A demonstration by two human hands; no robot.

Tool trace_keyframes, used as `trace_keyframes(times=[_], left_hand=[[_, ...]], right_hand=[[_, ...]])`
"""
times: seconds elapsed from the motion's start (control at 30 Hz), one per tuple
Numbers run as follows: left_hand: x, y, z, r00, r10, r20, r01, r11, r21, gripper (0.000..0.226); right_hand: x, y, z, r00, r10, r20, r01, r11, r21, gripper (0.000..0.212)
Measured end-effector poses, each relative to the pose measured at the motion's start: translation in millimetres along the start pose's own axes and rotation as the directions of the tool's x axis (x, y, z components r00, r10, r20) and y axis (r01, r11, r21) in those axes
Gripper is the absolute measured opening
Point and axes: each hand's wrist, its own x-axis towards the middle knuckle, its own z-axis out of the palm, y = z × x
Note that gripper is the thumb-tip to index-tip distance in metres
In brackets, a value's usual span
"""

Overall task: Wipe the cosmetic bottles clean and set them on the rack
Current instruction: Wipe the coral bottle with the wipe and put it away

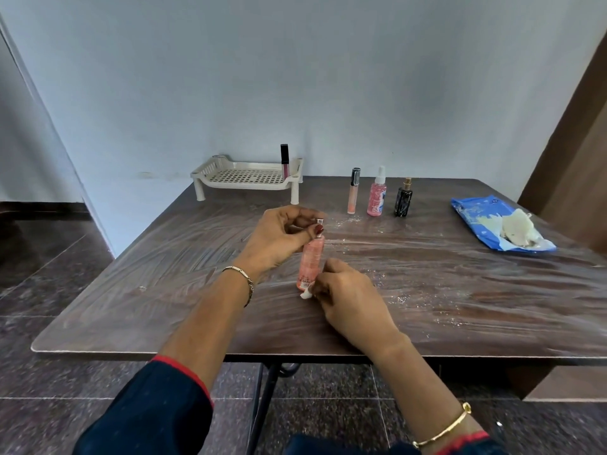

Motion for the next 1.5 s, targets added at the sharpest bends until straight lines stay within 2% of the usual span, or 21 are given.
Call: trace_keyframes(times=[0.1,0.3,0.37,0.47,0.53,0.67,0.73,0.87,1.0,1.1,1.17,1.3,1.37,1.5], left_hand=[[-0.9,0.8,1.8,1.000,-0.005,0.010,0.005,1.000,-0.001,0.022],[-3.8,1.1,-2.7,1.000,-0.026,0.014,0.026,0.998,-0.061,0.025],[-5.5,-0.8,-3.3,0.999,-0.040,-0.007,0.039,0.997,-0.074,0.026],[-12.9,-3.0,-0.6,0.999,-0.038,-0.014,0.036,0.991,-0.129,0.024],[-19.6,-7.2,2.7,0.999,-0.036,0.008,0.037,0.986,-0.162,0.033],[-30.1,-20.5,9.7,0.998,-0.043,0.053,0.049,0.993,-0.104,0.059],[-32.5,-25.3,12.6,0.998,-0.052,0.042,0.055,0.997,-0.057,0.062],[-36.2,-26.5,12.7,0.995,-0.097,-0.020,0.091,0.974,-0.209,0.054],[-39.2,-21.5,6.3,0.989,-0.150,-0.013,0.130,0.893,-0.430,0.050],[-44.6,-16.2,9.9,0.990,-0.126,0.055,0.137,0.851,-0.507,0.044],[-47.9,-14.6,15.9,0.988,-0.111,0.104,0.151,0.778,-0.610,0.039],[-47.8,-14.2,23.0,0.982,-0.113,0.149,0.185,0.468,-0.864,0.034],[-45.0,-18.4,22.9,0.980,-0.145,0.137,0.180,0.352,-0.918,0.029],[-44.8,-22.2,21.9,0.962,-0.246,0.115,0.203,0.373,-0.905,0.017]], right_hand=[[3.7,0.0,-3.3,1.000,-0.018,-0.011,0.018,1.000,-0.007,0.013],[25.1,-0.5,-22.3,0.949,-0.012,-0.315,0.031,0.998,0.058,0.006],[30.3,-0.6,-21.4,0.934,-0.011,-0.357,0.042,0.996,0.079,0.008],[27.0,-2.8,-12.9,0.944,-0.022,-0.328,0.049,0.996,0.074,0.008],[19.3,-2.7,-5.8,0.958,-0.025,-0.285,0.049,0.996,0.076,0.009],[8.0,3.5,6.2,0.992,-0.036,-0.117,0.043,0.997,0.059,0.015],[7.1,4.5,8.3,0.998,-0.044,-0.052,0.047,0.997,0.067,0.016],[12.4,3.6,1.2,0.994,-0.030,-0.107,0.038,0.997,0.074,0.015],[25.2,-1.6,-18.4,0.964,-0.010,-0.264,0.047,0.990,0.133,0.013],[37.0,-6.2,-33.9,0.930,0.028,-0.366,0.039,0.984,0.174,0.018],[40.9,-10.7,-40.8,0.914,0.032,-0.405,0.055,0.978,0.200,0.022],[29.3,-22.6,-35.7,0.946,-0.012,-0.325,0.066,0.986,0.156,0.024],[16.3,-24.9,-26.8,0.957,-0.055,-0.285,0.086,0.991,0.098,0.022],[-8.6,-23.5,-14.0,0.973,-0.083,-0.217,0.093,0.995,0.038,0.028]])
